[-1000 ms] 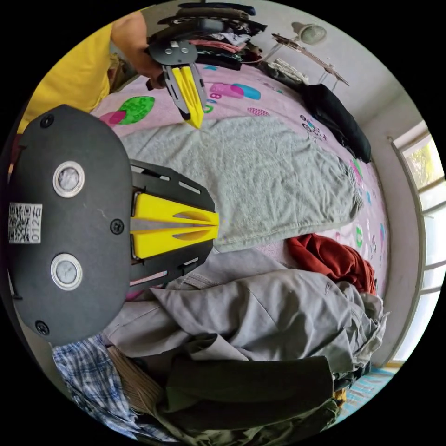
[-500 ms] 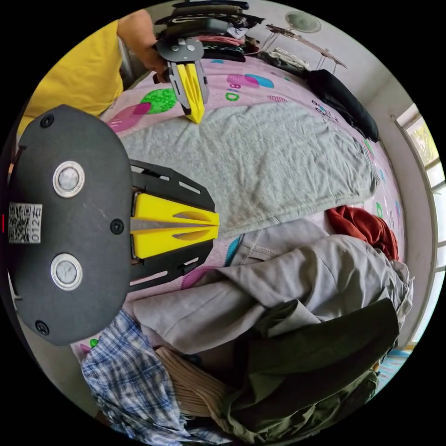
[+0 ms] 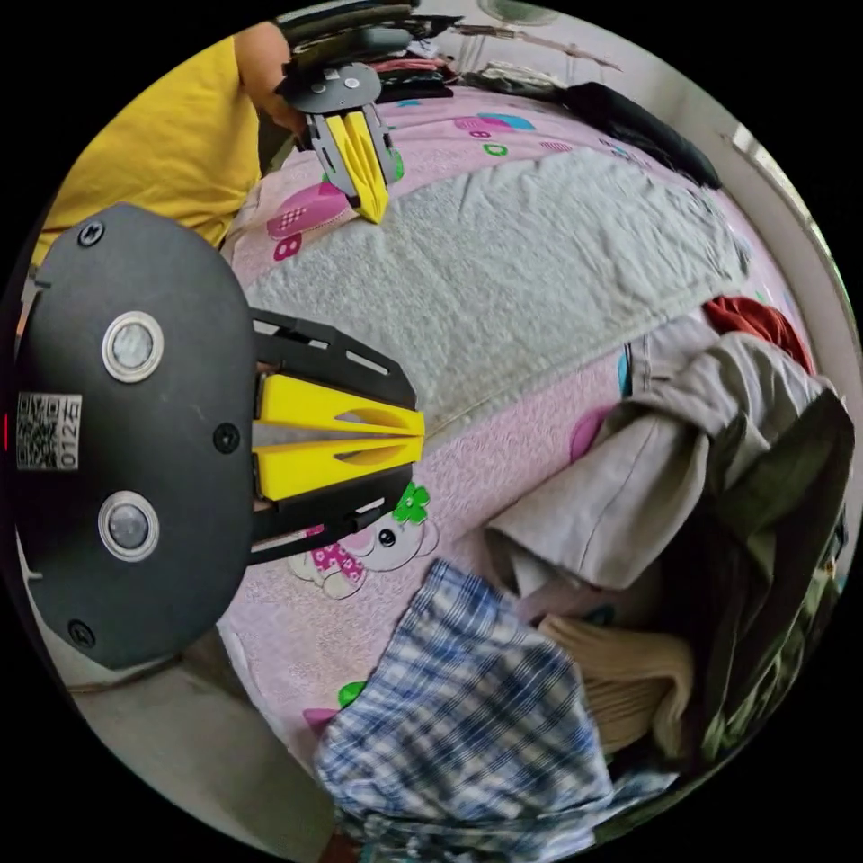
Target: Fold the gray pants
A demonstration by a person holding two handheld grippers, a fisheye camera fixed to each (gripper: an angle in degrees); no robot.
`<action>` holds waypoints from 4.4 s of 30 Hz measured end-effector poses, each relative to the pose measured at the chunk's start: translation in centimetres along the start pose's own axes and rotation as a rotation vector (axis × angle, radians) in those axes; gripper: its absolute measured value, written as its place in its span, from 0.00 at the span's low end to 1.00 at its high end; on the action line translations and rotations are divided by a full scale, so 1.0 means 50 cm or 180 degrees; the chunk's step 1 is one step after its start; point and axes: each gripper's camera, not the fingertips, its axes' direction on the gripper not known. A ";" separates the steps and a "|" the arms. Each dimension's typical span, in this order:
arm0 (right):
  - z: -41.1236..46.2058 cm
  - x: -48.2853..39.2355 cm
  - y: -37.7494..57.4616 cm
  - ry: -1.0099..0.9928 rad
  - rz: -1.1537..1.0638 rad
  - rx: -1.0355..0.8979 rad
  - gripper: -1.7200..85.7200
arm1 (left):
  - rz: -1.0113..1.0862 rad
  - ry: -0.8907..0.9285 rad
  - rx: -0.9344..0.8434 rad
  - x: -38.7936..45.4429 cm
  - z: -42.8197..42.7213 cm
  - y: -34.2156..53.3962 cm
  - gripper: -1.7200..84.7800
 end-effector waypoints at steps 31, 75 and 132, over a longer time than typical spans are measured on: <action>-0.104 0.268 0.521 0.0138 0.0011 0.0228 0.12 | 0.1340 0.0482 -0.0109 0.480 -0.299 -0.082 0.02; -0.031 0.842 0.320 -0.2420 0.0248 -0.1460 0.04 | 0.1682 -0.0937 0.0307 0.970 -0.650 0.100 0.11; -0.133 0.873 0.151 -0.4216 0.0328 -0.0197 0.03 | 0.0184 0.2019 0.1568 0.141 -0.380 0.310 0.03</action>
